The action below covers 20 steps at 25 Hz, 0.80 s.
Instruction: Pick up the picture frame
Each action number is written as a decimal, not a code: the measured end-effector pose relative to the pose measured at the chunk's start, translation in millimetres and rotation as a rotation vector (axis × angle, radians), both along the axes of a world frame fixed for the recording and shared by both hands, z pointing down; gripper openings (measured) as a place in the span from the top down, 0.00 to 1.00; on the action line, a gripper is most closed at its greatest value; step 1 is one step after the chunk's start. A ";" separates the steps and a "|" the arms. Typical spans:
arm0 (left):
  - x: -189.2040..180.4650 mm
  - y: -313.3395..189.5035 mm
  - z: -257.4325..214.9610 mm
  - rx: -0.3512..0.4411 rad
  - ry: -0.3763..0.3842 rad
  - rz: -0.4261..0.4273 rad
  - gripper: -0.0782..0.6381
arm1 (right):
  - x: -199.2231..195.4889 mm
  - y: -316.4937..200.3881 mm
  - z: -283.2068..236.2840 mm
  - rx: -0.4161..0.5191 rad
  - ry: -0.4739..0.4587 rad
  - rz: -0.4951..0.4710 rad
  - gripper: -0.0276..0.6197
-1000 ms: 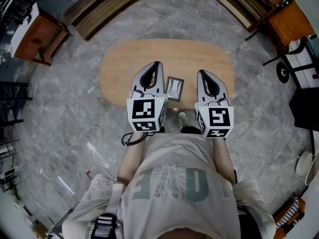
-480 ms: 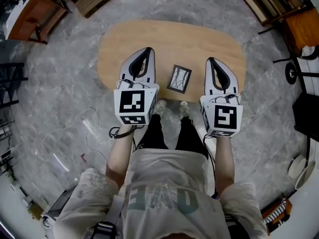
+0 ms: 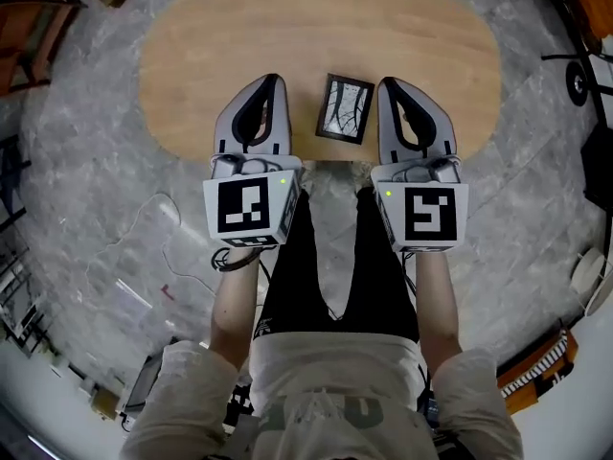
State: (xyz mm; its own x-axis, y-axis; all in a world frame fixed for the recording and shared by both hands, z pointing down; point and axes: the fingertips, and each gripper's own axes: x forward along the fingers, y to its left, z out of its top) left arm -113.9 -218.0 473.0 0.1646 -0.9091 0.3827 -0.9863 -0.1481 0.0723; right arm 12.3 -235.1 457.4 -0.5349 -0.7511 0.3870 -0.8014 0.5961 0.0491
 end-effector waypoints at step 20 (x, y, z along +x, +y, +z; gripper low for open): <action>7.2 29.4 103.1 -0.109 0.023 0.012 0.88 | -3.3 43.9 134.6 -0.168 0.131 -0.104 0.92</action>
State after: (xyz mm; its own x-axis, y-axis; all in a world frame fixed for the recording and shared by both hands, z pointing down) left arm -106.7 -188.6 576.1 0.1854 -0.8603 0.4749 -0.9824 -0.1504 0.1112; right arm 9.0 -191.3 592.1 -0.5430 -0.6138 0.5730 -0.7284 0.6838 0.0422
